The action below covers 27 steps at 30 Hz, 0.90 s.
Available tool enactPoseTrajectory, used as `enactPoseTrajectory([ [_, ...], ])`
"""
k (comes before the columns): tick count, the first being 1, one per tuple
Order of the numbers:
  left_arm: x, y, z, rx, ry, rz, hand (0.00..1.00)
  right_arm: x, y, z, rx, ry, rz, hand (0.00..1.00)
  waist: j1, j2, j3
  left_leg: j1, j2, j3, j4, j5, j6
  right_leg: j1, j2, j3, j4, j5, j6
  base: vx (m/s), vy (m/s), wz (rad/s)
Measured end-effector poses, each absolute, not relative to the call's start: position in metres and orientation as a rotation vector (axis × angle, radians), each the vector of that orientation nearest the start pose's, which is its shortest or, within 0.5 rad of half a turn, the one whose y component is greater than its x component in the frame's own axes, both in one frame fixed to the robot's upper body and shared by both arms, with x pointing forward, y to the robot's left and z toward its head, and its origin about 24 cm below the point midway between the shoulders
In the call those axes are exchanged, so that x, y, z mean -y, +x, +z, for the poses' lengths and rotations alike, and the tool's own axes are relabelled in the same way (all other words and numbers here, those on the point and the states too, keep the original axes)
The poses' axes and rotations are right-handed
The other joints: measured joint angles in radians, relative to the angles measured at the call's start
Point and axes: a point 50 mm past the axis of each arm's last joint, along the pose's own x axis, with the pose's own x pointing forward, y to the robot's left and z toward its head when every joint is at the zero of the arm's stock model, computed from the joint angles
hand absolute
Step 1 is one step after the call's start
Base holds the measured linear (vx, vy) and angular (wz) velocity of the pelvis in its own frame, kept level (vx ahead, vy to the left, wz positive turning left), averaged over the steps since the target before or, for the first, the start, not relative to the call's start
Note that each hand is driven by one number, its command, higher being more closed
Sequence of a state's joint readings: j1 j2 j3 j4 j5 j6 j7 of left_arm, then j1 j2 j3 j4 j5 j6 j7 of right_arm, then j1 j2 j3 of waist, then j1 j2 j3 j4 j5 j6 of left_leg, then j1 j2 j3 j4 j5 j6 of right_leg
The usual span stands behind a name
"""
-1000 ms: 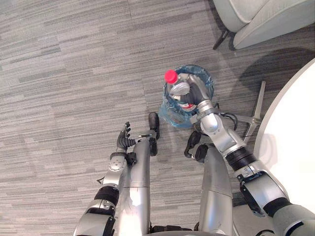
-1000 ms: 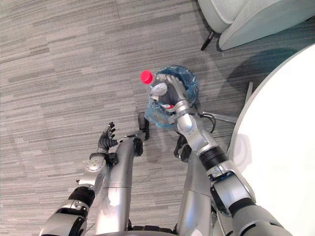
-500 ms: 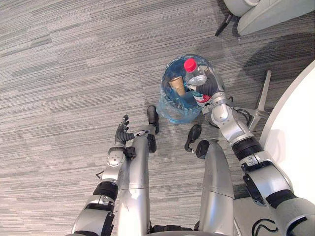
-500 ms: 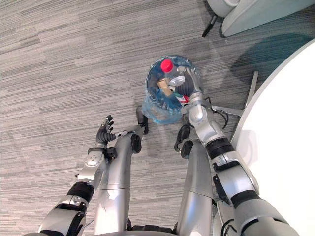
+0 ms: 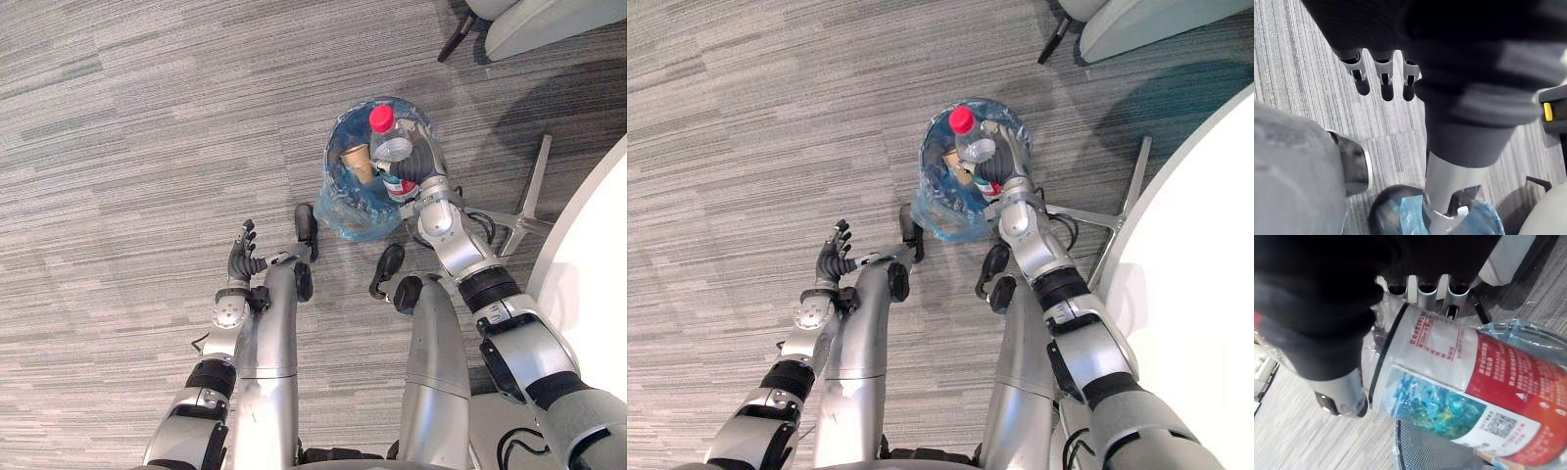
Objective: Gather rubbish on tea table into small bin, then transfer packed bag to large trash can.
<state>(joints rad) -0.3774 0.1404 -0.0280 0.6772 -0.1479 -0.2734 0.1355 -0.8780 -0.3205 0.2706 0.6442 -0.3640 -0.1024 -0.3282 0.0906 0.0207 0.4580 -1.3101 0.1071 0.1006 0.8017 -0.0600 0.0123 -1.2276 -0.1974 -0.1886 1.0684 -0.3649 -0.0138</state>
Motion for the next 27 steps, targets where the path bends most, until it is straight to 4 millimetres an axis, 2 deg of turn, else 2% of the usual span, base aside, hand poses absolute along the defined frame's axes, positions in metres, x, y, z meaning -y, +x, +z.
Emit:
enactPoseTrajectory([
  [8,-0.17,0.315,0.018,-0.036,0.021,0.104,0.0,0.132,0.387,0.182,0.464,-0.771,-0.1,0.0,0.001,0.0,0.0,0.0,0.0,-0.005,0.0,0.002,-0.005,0.0,0.001,-0.003,0.005,0.0,-0.001,0.0,-0.001,0.0],
  [14,-0.17,0.315,0.017,-0.042,0.023,0.104,0.0,0.122,0.374,0.175,0.506,-0.749,-0.064,0.0,0.001,0.0,0.0,0.004,0.004,-0.006,0.002,0.007,-0.003,0.004,0.004,-0.003,0.005,0.0,-0.001,0.0,0.0,0.0],
  [18,-0.171,0.315,0.015,-0.064,0.028,0.106,0.0,0.11,0.36,0.166,0.544,-0.752,-0.014,0.0,0.001,-0.001,0.0,0.024,0.011,-0.004,0.003,0.006,-0.005,0.024,0.01,-0.003,0.002,0.0,-0.001,-0.01,-0.007,-0.06],
  [21,-0.172,0.314,0.012,-0.079,0.032,0.108,0.0,0.102,0.352,0.152,0.547,-0.793,0.055,0.0,0.0,-0.002,-0.001,0.041,0.018,-0.005,-0.001,0.002,-0.008,0.042,0.018,-0.003,-0.007,0.001,-0.003,-0.03,-0.013,-0.07],
  [27,-0.176,0.313,0.009,-0.093,0.026,0.127,0.0,0.087,0.342,0.127,0.538,-0.962,0.178,0.0,-0.007,-0.003,0.0,0.051,0.022,0.0,-0.022,0.01,-0.014,0.047,0.021,-0.005,-0.024,0.008,-0.013,-0.01,-0.004,-0.02],
])
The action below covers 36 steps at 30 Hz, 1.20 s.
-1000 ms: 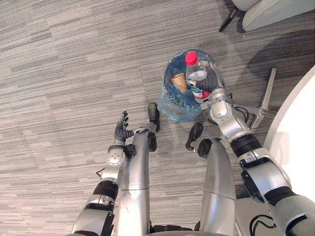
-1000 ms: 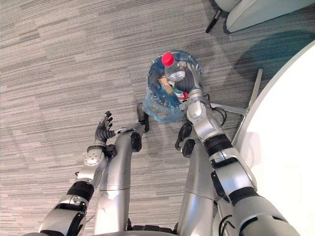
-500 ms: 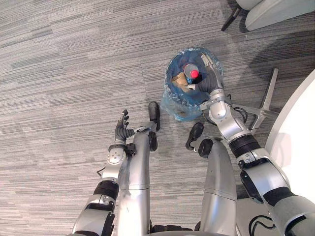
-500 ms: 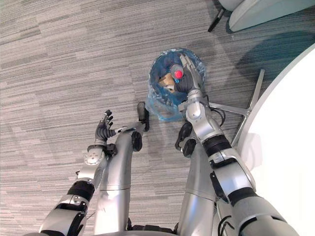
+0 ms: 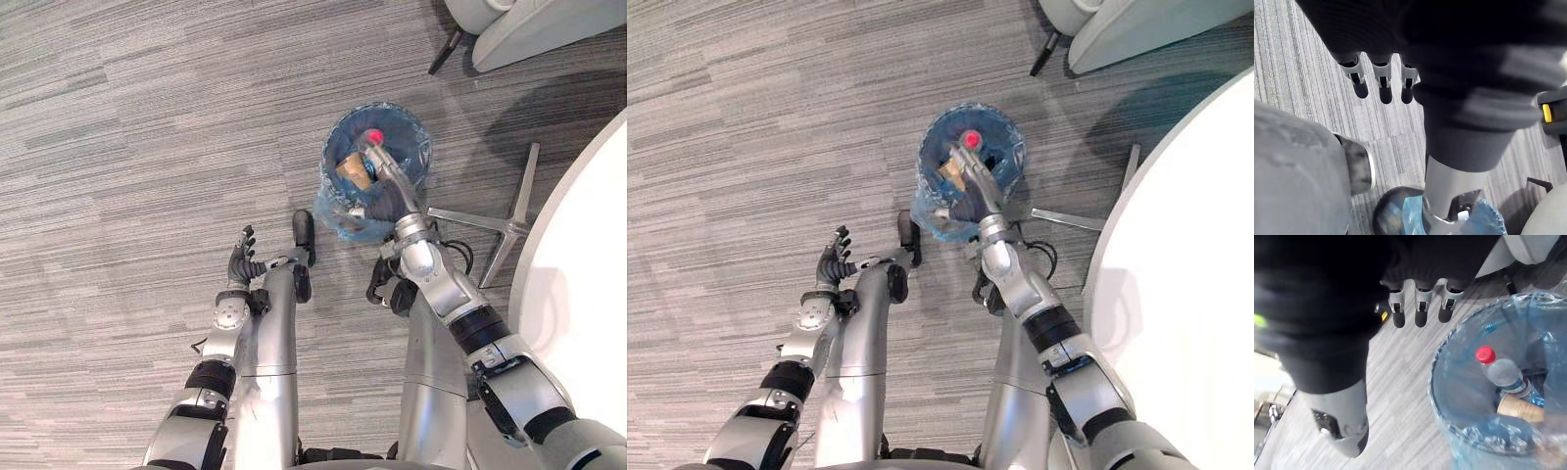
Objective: Gather rubbish on tea table into small bin, then transfer packed bag to large trash can.
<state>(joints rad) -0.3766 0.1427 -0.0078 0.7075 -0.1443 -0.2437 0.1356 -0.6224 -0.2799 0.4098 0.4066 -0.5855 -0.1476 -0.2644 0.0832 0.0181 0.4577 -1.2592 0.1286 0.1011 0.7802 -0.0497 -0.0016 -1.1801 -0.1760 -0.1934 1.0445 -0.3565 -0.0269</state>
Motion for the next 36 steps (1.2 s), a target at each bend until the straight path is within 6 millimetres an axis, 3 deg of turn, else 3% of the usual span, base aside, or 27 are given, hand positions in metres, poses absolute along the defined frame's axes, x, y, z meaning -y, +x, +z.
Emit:
enactPoseTrajectory([
  [5,-0.18,0.312,0.007,-0.103,0.03,0.135,0.0,0.079,0.341,0.107,0.501,-1.091,0.25,0.0,-0.014,-0.004,0.0,0.009,0.001,0.0,-0.011,0.005,0.002,0.008,0.003,-0.002,-0.012,0.0,0.0,0.0,0.0,0.0],
  [13,-0.183,0.312,0.007,-0.093,-0.039,0.167,0.0,0.095,0.357,0.074,0.303,-1.274,0.243,0.0,-0.013,-0.004,0.0,-0.01,-0.002,-0.009,-0.025,0.011,-0.007,-0.008,0.004,-0.012,-0.02,0.0,0.0,-0.01,-0.004,0.03],
  [27,-0.186,0.316,0.013,-0.061,-0.15,0.207,0.0,0.102,0.371,0.075,0.24,-1.377,0.143,0.0,-0.009,-0.003,0.0,-0.067,-0.008,-0.021,-0.029,0.022,-0.013,-0.069,-0.002,-0.022,0.004,-0.007,0.005,-0.02,-0.009,0.04],
  [28,-0.186,0.316,0.013,-0.061,-0.157,0.209,0.0,0.102,0.371,0.075,0.239,-1.375,0.132,1.0,-0.009,-0.003,0.0,-0.068,-0.008,-0.021,-0.029,0.021,-0.015,-0.07,-0.002,-0.022,0.005,-0.009,0.002,0.0,0.0,0.0],
  [31,-0.185,0.317,0.016,-0.05,-0.17,0.209,0.0,0.103,0.374,0.077,0.238,-1.382,0.119,1.0,-0.006,-0.003,0.0,-0.081,-0.01,-0.02,-0.028,0.019,-0.015,-0.088,-0.004,-0.021,0.013,-0.012,-0.002,-0.02,-0.009,0.06],
  [36,-0.185,0.32,0.025,-0.008,-0.193,0.206,0.0,0.1,0.382,0.097,0.275,-1.361,0.059,1.0,0.003,-0.003,0.0,-0.133,-0.022,-0.025,-0.005,0.021,-0.016,-0.141,-0.019,-0.025,0.058,-0.032,-0.017,-0.03,-0.005,0.15],
])
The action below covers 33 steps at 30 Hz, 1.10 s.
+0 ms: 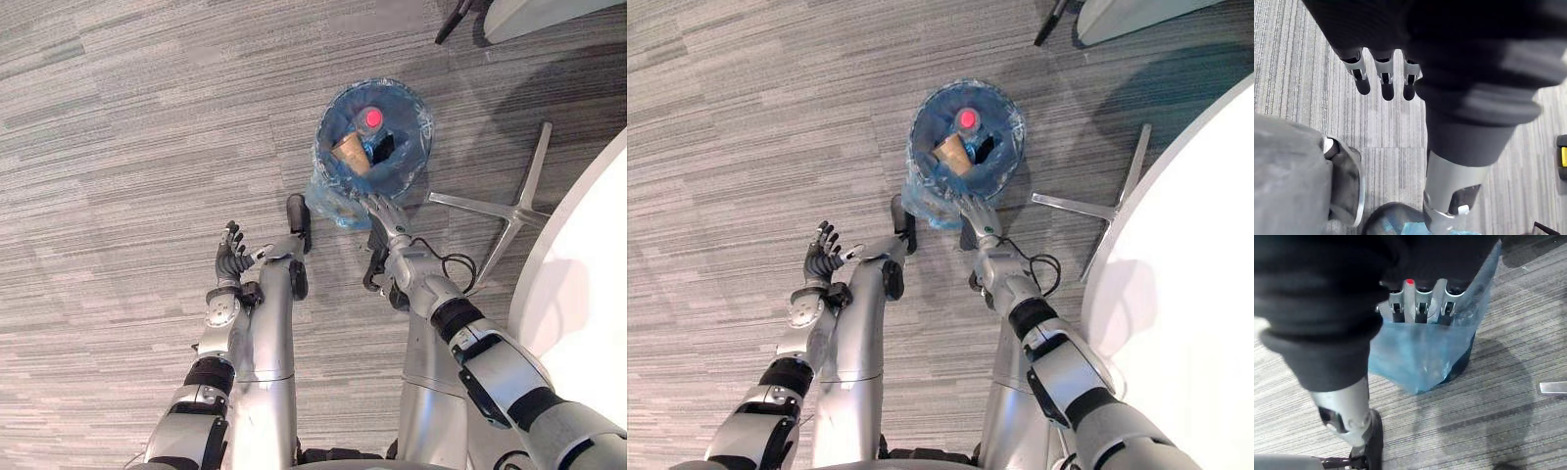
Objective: Gather rubbish on tea table into small bin, then transfer packed bag to large trash can.
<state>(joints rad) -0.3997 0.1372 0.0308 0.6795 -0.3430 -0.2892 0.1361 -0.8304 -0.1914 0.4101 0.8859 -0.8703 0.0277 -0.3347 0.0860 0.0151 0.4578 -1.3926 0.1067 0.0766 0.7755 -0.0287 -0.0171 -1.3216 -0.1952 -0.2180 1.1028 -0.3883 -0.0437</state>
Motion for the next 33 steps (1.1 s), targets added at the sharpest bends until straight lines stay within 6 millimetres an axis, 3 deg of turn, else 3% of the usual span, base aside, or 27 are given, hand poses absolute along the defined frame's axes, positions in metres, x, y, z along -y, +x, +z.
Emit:
enactPoseTrajectory([
  [2,-0.183,0.321,0.028,0.003,-0.197,0.2,0.0,0.102,0.384,0.102,0.286,-1.358,0.044,1.0,0.013,0.0,0.0,-0.011,0.0,-0.005,0.009,0.001,0.0,-0.009,0.0,-0.001,0.009,-0.001,0.0,-0.04,-0.003,0.06],
  [8,-0.183,0.322,0.03,0.01,-0.198,0.2,0.0,0.098,0.383,0.105,0.3,-1.308,0.043,1.0,0.013,0.001,-0.001,-0.019,-0.001,-0.017,0.021,-0.002,-0.002,-0.01,0.001,-0.005,0.016,-0.006,0.003,-0.04,0.011,0.0],
  [16,-0.181,0.321,0.027,-0.018,-0.197,0.196,0.0,0.078,0.366,0.124,0.452,-1.144,0.048,1.0,0.01,0.0,-0.002,0.015,0.014,-0.021,0.055,-0.006,0.002,0.035,0.007,-0.007,0.031,-0.006,0.003,-0.05,0.019,-0.08],
  [21,-0.178,0.317,0.02,-0.047,-0.175,0.184,0.0,0.072,0.352,0.125,0.495,-1.023,0.053,1.0,0.008,-0.003,-0.005,0.082,0.022,-0.017,0.058,-0.014,-0.001,0.105,0.016,-0.008,0.026,-0.012,0.007,-0.05,0.007,-0.1],
  [26,-0.162,0.305,0.002,-0.12,-0.151,0.136,0.0,0.074,0.333,0.108,0.45,-0.893,0.053,1.0,-0.009,-0.004,-0.005,0.234,0.022,-0.015,0.018,-0.014,-0.002,0.264,0.015,-0.024,-0.017,-0.013,0.004,-0.01,-0.003,-0.02],
  [33,-0.155,0.275,-0.029,-0.231,-0.107,0.1,0.0,0.078,0.29,0.084,0.377,-0.693,0.055,1.0,-0.022,-0.054,-0.021,0.519,0.022,0.006,-0.101,-0.011,-0.005,0.553,0.017,-0.049,-0.149,-0.005,0.009,0.05,-0.014,-0.01],
])
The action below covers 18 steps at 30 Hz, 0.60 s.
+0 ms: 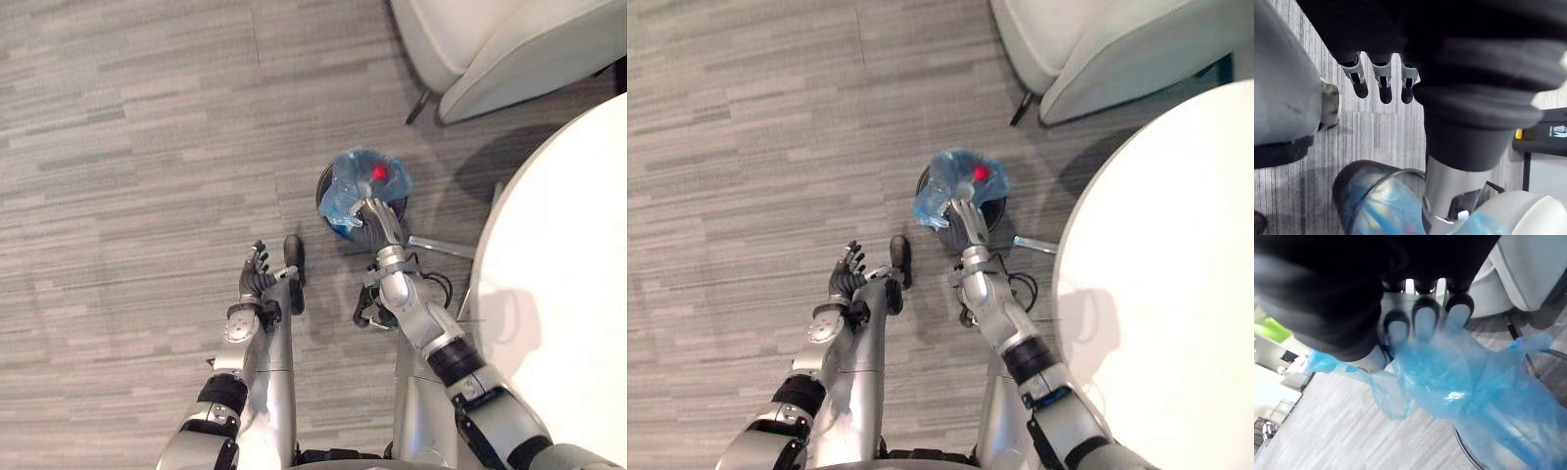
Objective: Gather rubbish on tea table into small bin, then transfer packed bag to large trash can.
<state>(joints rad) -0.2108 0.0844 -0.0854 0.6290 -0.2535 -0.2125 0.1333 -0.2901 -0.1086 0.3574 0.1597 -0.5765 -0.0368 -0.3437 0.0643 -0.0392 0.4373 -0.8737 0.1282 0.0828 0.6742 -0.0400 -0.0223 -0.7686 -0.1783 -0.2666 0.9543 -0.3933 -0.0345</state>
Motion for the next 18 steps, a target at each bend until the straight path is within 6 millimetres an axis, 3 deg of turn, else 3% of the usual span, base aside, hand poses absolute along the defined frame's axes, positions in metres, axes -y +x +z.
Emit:
enactPoseTrajectory([
  [5,-0.163,0.238,-0.058,-0.346,-0.09,0.129,0.0,0.072,0.259,0.077,0.364,-0.573,0.106,1.0,-0.001,-0.049,-0.04,0.21,0.005,0.051,-0.14,0.004,-0.003,0.21,0.007,-0.012,-0.157,0.029,0.031,0.12,0.014,0.01],
  [9,-0.169,0.205,-0.08,-0.449,-0.063,0.124,0.0,0.069,0.24,0.064,0.324,-0.533,0.192,1.0,-0.002,-0.078,-0.14,0.367,-0.007,0.086,-0.296,0.03,-0.009,0.367,0.029,-0.007,-0.348,0.084,0.06,0.18,0.056,-0.09],
  [13,-0.174,0.189,-0.092,-0.512,-0.006,0.089,0.0,0.071,0.233,0.055,0.292,-0.522,0.267,1.0,-0.024,-0.077,-0.208,0.5,-0.042,0.096,-0.454,0.089,0.01,0.493,0.039,-0.007,-0.516,0.146,0.07,0.23,0.072,-0.04],
  [18,-0.179,0.183,-0.095,-0.533,0.05,0.06,0.0,0.079,0.232,0.049,0.254,-0.53,0.318,1.0,-0.03,-0.056,-0.265,0.641,-0.062,0.113,-0.572,0.109,0.019,0.652,0.056,-0.003,-0.696,0.208,0.09,0.16,0.044,-0.1],
])
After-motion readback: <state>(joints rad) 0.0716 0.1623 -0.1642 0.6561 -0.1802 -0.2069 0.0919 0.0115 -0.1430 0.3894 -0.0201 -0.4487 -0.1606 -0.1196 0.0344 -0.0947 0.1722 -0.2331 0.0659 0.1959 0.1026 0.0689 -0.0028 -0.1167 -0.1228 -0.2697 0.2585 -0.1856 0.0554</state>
